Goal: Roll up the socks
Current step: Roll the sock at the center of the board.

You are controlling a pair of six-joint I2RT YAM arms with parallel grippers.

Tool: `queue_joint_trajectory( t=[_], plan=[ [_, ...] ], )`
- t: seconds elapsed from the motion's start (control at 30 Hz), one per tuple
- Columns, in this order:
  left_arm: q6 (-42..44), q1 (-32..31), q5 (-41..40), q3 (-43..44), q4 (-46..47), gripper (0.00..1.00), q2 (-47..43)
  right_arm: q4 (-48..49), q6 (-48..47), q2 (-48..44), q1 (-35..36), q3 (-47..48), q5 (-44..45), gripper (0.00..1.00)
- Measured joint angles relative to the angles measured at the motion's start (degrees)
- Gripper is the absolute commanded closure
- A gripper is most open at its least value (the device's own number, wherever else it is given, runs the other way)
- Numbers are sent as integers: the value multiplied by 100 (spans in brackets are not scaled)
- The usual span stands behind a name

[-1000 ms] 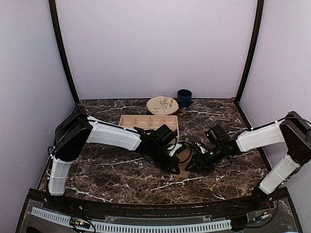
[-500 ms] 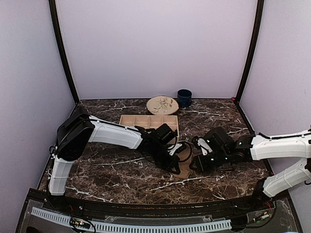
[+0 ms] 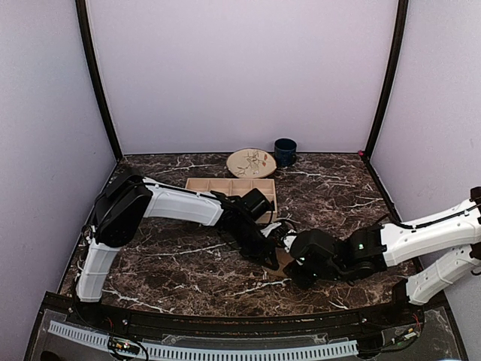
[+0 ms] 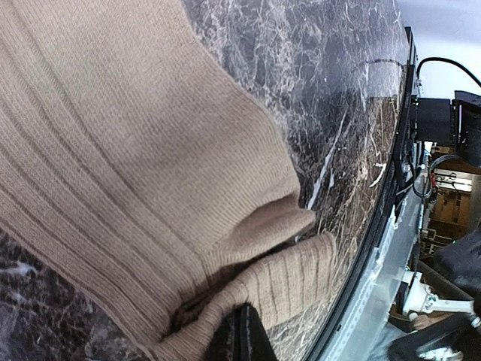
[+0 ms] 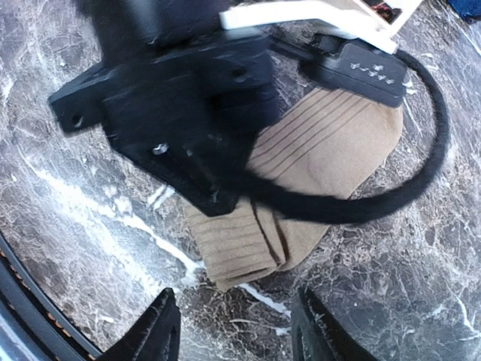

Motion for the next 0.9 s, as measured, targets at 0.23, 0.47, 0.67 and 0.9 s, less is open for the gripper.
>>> queue_joint_trajectory(
  t=[0.23, 0.47, 0.67, 0.9],
  plan=[
    [-57, 76, 302, 103, -151, 100, 96, -44, -378, 636, 267, 149, 363, 43],
    [-57, 120, 525, 179, -273, 100, 179, 61, -671, 1025, 275, 149, 409, 42],
    [-57, 144, 667, 227, -365, 100, 227, 201, -861, 1185, 275, 149, 426, 41],
    [-52, 162, 776, 280, -470, 100, 269, 323, -1010, 1408, 275, 210, 483, 42]
  ],
)
